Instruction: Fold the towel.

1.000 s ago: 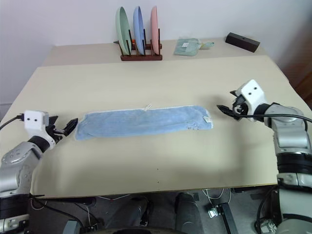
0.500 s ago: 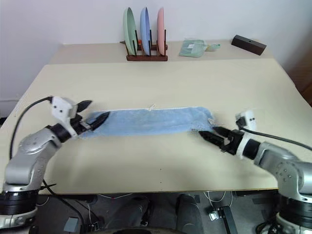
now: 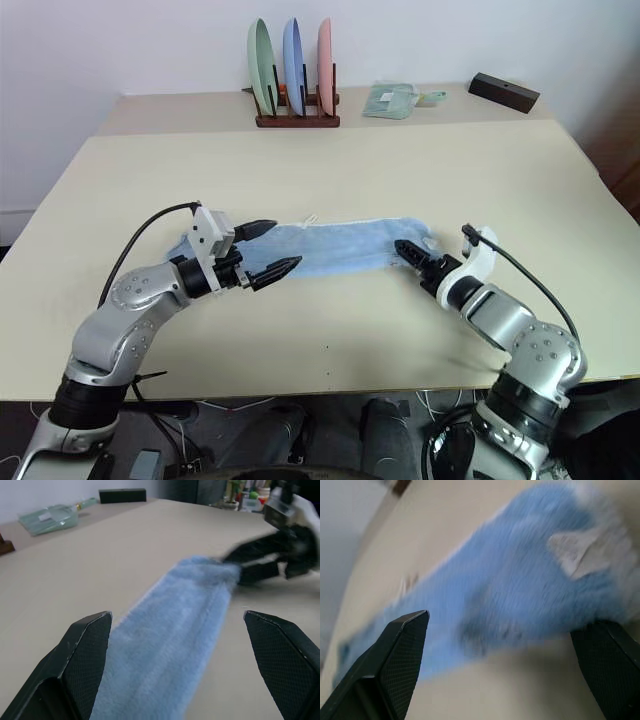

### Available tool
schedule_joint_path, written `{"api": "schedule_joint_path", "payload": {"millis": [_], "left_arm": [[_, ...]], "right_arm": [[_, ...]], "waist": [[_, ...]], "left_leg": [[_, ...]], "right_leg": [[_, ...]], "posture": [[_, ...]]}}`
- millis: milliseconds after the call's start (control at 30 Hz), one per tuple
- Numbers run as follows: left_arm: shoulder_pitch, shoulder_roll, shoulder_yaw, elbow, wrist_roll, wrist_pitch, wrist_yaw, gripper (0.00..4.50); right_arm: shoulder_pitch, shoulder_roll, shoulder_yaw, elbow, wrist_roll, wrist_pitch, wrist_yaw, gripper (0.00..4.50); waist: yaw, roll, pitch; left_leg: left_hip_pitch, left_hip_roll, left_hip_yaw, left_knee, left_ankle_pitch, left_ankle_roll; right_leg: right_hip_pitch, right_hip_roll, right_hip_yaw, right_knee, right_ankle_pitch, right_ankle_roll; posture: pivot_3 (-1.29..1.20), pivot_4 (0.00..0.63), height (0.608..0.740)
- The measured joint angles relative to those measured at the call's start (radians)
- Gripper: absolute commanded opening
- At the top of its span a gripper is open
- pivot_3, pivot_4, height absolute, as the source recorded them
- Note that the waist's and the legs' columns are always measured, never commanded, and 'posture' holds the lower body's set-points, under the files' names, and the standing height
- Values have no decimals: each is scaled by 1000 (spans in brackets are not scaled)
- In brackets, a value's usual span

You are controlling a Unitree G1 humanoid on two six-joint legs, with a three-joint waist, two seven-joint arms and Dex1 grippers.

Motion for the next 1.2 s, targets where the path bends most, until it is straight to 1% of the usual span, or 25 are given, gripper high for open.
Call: {"api": "schedule_joint_path", "payload": {"millis": [133, 200, 233, 333, 400, 500, 633, 700, 767, 833, 867, 933, 1067, 1133, 1200], "left_arm": [[38, 17, 0, -34, -17, 21, -17, 4303], [49, 18, 0, -51, -19, 27, -15, 4303], [56, 17, 0, -58, -20, 30, -13, 4303], [70, 6, -1, -66, -21, 32, -1, 4303], [85, -3, -7, -67, -19, 32, 7, 4303], [93, -5, -20, -66, -13, 32, 13, 4303], [92, -8, -22, -54, -3, 14, 11, 4303], [89, -9, -23, -41, 0, 9, 6, 4303], [80, -11, -25, -18, 2, 0, 2, 4303], [64, -12, -27, 5, 9, -8, -1, 4303], [56, -13, -28, 12, 10, -10, -1, 4303], [52, -13, -28, 15, 15, -15, -3, 4303], [54, -16, -27, 20, 20, -16, -3, 4303], [61, -16, -25, 19, 21, -16, 2, 4303], [69, -17, -23, 14, 21, -16, 10, 4303]], "right_arm": [[-43, 7, -34, 75, -4, -51, -95, 1607], [-41, 6, -33, 89, -6, -64, -118, 526], [-40, 4, -29, 86, -7, -69, -122, 56], [-39, -13, -7, 88, -20, -99, -124, 21], [-32, -61, 12, 93, -37, -123, -106, 21], [-24, -164, 22, 96, -69, -163, -57, 21], [5, -378, 72, 121, -134, -221, 87, 21], [10, -446, 98, 124, -170, -260, 156, 21], [35, -535, 186, 120, -222, -305, 261, 21], [56, -633, 319, 90, -300, -386, 387, 21], [56, -656, 361, 69, -324, -417, 431, 21], [50, -708, 490, 11, -398, -519, 552, 21], [7, -711, 658, -57, -471, -615, 694, 21], [-32, -725, 808, -88, -557, -663, 768, 21], [-48, -695, 915, -95, -620, -694, 802, 21]], "waist": [[-1, 0, 0], [-2, 1, 0], [-3, 1, 0], [1, 1, -1], [2, 1, -1], [0, 1, -1], [-1, 2, -1], [-1, 2, -1], [-2, 2, -1], [-2, 2, -1], [-3, 2, -1], [-3, 2, -1], [3, 2, -1], [2, 2, -1], [2, 1, -1]], "left_leg": [[0, 0, 0, -1, 0, 0], [0, 0, 0, -1, 0, 0], [0, 0, 0, -1, 0, 0], [0, 0, 0, -1, 0, 0], [0, -1, 0, 0, 0, 1], [0, 0, 0, -1, 0, 1], [0, 0, 1, -1, 0, 1], [0, 0, 1, -1, 0, 1], [0, 1, 1, -1, 0, 1], [0, 0, 2, -1, 0, 1], [0, 1, 2, -1, 0, 1], [0, 1, 2, -2, 0, 1], [-2, 1, 1, 0, 0, 1], [-2, 1, 1, 0, 0, 1], [-2, 1, 0, 0, 0, 1]], "right_leg": [[0, 0, 0, 0, 0, 0], [0, 0, 0, 0, 0, 0], [0, 0, 0, 0, 0, 0], [0, 0, 0, 0, 0, 0], [0, 0, 0, 0, 0, 0], [0, 0, 0, -1, 0, 0], [0, 0, 0, -1, 0, 0], [0, 0, 0, -1, 0, 0], [0, 0, 0, -1, 0, 0], [0, 0, 0, -1, 0, 0], [0, 0, 0, -1, 0, 0], [0, 0, 0, -2, 0, 0], [0, 0, 0, -2, 0, 0], [0, 0, -1, -2, 0, 0], [-1, 0, -1, -3, 0, 0]], "posture": [[0, 150, 740], [0, 150, 740], [0, 150, 740], [0, 150, 740], [0, 150, 740], [0, 150, 740], [0, 150, 740], [0, 150, 740], [0, 150, 740], [0, 150, 740], [0, 150, 740], [0, 150, 740], [0, 150, 740], [0, 150, 740], [0, 150, 740]]}}
